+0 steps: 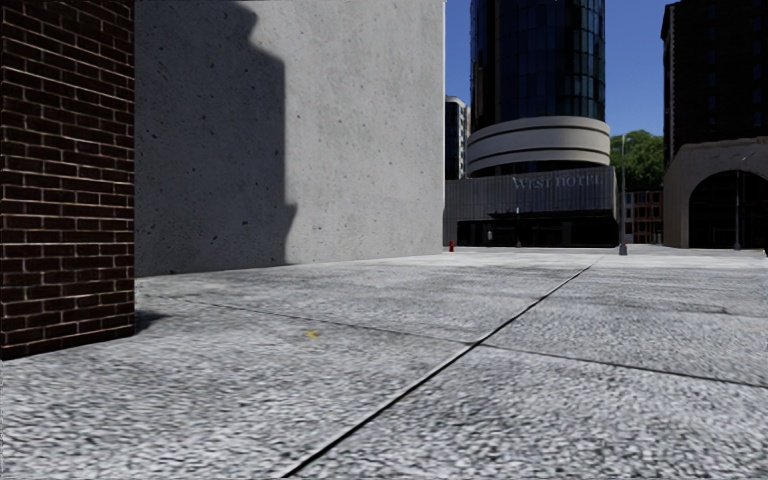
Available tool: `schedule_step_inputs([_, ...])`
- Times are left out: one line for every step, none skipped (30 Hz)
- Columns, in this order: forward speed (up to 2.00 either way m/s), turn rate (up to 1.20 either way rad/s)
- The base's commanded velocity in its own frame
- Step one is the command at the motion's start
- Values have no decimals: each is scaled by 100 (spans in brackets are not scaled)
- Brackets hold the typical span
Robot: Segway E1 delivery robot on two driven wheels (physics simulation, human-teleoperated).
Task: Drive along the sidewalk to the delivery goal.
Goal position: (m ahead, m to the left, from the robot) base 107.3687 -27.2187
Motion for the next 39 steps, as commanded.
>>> schedule_step_inputs([147,-38])
schedule_step_inputs([149,-38])
schedule_step_inputs([149,-38])
schedule_step_inputs([149,-38])
schedule_step_inputs([149,-38])
schedule_step_inputs([149,-38])
schedule_step_inputs([149,-38])
schedule_step_inputs([149,-38])
schedule_step_inputs([149,-38])
schedule_step_inputs([149,-38])
schedule_step_inputs([149,-38])
schedule_step_inputs([149,-38])
schedule_step_inputs([149,-38])
schedule_step_inputs([149,-38])
schedule_step_inputs([149,-38])
schedule_step_inputs([149,-38])
schedule_step_inputs([149,-38])
schedule_step_inputs([149,-38])
schedule_step_inputs([149,-38])
schedule_step_inputs([149,-38])
schedule_step_inputs([149,-38])
schedule_step_inputs([149,-38])
schedule_step_inputs([149,-38])
schedule_step_inputs([149,-38])
schedule_step_inputs([149,-38])
schedule_step_inputs([149,-38])
schedule_step_inputs([149,-38])
schedule_step_inputs([149,-38])
schedule_step_inputs([149,-38])
schedule_step_inputs([149,-38])
schedule_step_inputs([149,-38])
schedule_step_inputs([149,-38])
schedule_step_inputs([149,-38])
schedule_step_inputs([150,-38])
schedule_step_inputs([150,-38])
schedule_step_inputs([150,-38])
schedule_step_inputs([150,-38])
schedule_step_inputs([150,-38])
schedule_step_inputs([150,-38])
